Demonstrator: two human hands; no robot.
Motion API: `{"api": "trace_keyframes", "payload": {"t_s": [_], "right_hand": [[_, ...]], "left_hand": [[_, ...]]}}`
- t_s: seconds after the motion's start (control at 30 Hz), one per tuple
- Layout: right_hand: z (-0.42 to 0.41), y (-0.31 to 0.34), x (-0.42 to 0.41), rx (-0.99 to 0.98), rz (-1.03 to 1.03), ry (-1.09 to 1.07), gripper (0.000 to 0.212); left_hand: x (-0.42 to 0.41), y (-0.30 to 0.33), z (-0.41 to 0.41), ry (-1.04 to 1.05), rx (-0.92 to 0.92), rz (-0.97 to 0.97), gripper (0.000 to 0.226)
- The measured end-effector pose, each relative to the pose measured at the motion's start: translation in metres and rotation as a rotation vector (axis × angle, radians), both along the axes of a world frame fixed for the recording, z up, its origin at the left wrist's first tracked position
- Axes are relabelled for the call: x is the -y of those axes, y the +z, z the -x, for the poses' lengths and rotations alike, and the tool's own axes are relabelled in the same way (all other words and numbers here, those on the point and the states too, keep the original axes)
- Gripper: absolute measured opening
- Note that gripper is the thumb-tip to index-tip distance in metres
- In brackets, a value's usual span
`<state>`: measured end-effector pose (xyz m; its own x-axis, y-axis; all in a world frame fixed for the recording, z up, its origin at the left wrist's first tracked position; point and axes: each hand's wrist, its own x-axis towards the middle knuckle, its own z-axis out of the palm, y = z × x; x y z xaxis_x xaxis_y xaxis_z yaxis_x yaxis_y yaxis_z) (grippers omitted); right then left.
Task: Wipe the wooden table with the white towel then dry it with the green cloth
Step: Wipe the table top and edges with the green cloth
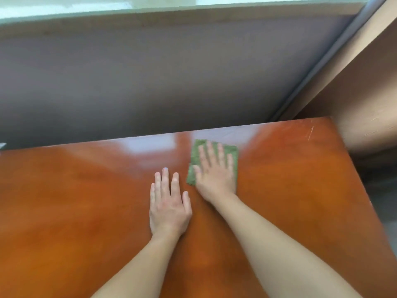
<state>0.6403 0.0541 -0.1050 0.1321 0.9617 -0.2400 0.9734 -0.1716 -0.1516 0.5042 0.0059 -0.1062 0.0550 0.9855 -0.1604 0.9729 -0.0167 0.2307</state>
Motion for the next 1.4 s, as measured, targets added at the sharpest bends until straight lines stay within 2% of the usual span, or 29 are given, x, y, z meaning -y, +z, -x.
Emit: {"api": "trace_keyframes", "payload": {"t_s": [0.07,0.17,0.23,0.43,0.53,0.7,0.8,1.1,1.2,1.33,1.4], "right_hand": [[0.025,0.001,-0.016,-0.070,-0.006,0.168,0.061],[0.019,0.000,-0.018,-0.082,-0.033,0.242,0.062],[-0.012,-0.002,-0.020,-0.061,-0.047,0.173,0.061],[-0.144,-0.001,-0.037,0.054,-0.033,-0.219,0.060],[-0.127,0.000,-0.039,0.034,-0.029,-0.332,0.061],[-0.013,0.001,-0.032,-0.053,-0.027,0.059,0.062],[-0.024,0.003,-0.033,-0.079,-0.018,0.140,0.061],[-0.222,-0.005,-0.044,0.032,-0.064,-0.395,0.060],[-0.204,-0.005,-0.034,0.037,-0.055,-0.424,0.061],[-0.150,-0.002,-0.010,0.010,-0.035,-0.258,0.062],[-0.144,-0.003,-0.001,0.007,-0.024,-0.207,0.061]], "left_hand": [[-0.002,-0.002,0.000,0.005,0.000,-0.015,0.063],[-0.003,-0.004,0.000,0.014,-0.016,-0.025,0.063],[-0.001,-0.004,-0.001,0.029,-0.020,-0.035,0.063],[0.001,-0.002,-0.003,0.027,-0.034,-0.033,0.064],[0.000,-0.003,-0.003,0.036,-0.042,-0.024,0.064],[0.002,-0.003,-0.001,0.043,-0.038,-0.011,0.065],[0.000,-0.004,-0.001,0.046,-0.034,-0.016,0.065],[-0.001,-0.005,-0.003,0.068,-0.011,-0.016,0.057],[-0.002,-0.005,-0.004,0.050,-0.026,-0.019,0.060],[-0.001,0.002,-0.008,0.063,-0.046,0.017,0.056],[-0.010,0.011,-0.025,0.043,0.006,-0.003,0.052]]}}
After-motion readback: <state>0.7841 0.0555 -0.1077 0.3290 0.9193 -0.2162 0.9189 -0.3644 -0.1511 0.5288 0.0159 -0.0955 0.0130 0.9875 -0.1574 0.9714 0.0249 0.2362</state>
